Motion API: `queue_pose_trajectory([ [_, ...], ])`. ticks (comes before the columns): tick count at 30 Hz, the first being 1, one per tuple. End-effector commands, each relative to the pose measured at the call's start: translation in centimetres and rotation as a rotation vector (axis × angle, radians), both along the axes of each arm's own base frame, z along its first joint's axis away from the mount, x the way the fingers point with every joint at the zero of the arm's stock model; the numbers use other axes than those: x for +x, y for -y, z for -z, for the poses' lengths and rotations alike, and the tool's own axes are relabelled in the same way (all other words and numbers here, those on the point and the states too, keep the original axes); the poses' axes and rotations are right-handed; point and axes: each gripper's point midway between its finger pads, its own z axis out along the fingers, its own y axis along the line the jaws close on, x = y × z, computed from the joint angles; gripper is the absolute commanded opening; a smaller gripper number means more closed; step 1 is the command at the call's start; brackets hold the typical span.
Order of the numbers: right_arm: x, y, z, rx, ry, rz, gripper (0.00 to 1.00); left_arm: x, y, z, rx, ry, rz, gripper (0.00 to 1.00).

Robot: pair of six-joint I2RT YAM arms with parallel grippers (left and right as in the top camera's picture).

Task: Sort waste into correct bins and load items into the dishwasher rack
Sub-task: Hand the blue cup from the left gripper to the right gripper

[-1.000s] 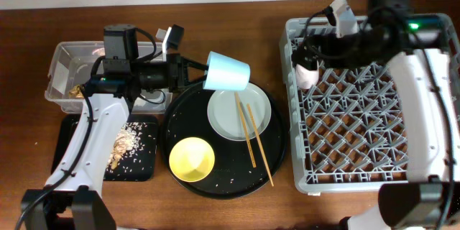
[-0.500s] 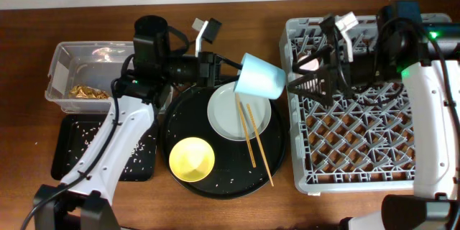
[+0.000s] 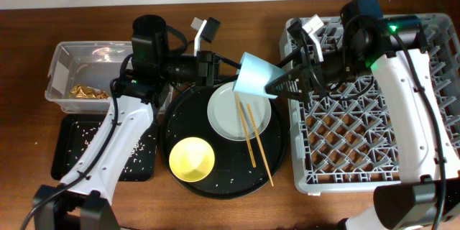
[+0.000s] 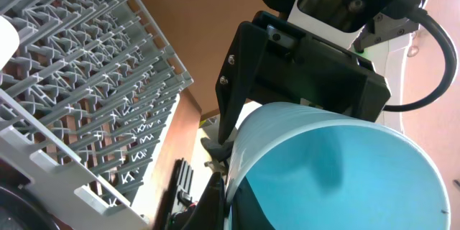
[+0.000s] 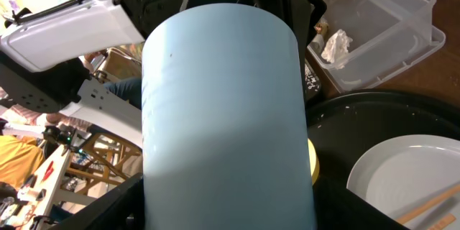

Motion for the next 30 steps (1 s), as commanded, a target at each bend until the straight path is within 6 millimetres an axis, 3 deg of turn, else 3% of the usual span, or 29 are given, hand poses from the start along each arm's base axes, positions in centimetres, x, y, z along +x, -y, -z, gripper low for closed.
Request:
queue_pose_trajectory([
  [1,-0.3,-0.6,0.5,-0.018,0.009,-0.025,0.72,-0.8,-0.1,-1.4,-0.016,0.030,0.025,0.00],
  [5,-1.1,-2.3,0.6,-0.021,0.039,-0.082,0.68,-0.7,-0.1,-1.3,-0.016,0.030,0.023,0.00],
  [8,-0.6,-1.8,0.5,-0.019,0.048,-0.065,0.58,-0.8,-0.1,-1.3,-0.017,0.030,0.027,0.01],
  [13,0.8,0.1,-0.3,0.029,0.052,0.003,0.56,-1.2,-0.1,-1.4,-0.024,0.041,0.053,0.01],
  [19,1.5,0.9,-0.7,0.051,0.067,0.029,0.52,-3.1,1.0,0.1,-0.007,0.025,0.116,0.19],
  [24,1.7,0.8,-0.9,0.061,0.079,0.028,0.52,-3.3,1.2,0.4,-0.002,0.041,0.117,0.22],
  [28,1.9,1.2,-1.0,0.069,0.076,0.040,0.53,-2.7,1.2,0.9,0.017,0.072,0.081,0.29],
  [30,2.3,1.9,-1.1,0.068,0.058,0.071,0.52,-0.9,0.8,1.7,0.064,0.076,-0.012,0.31],
])
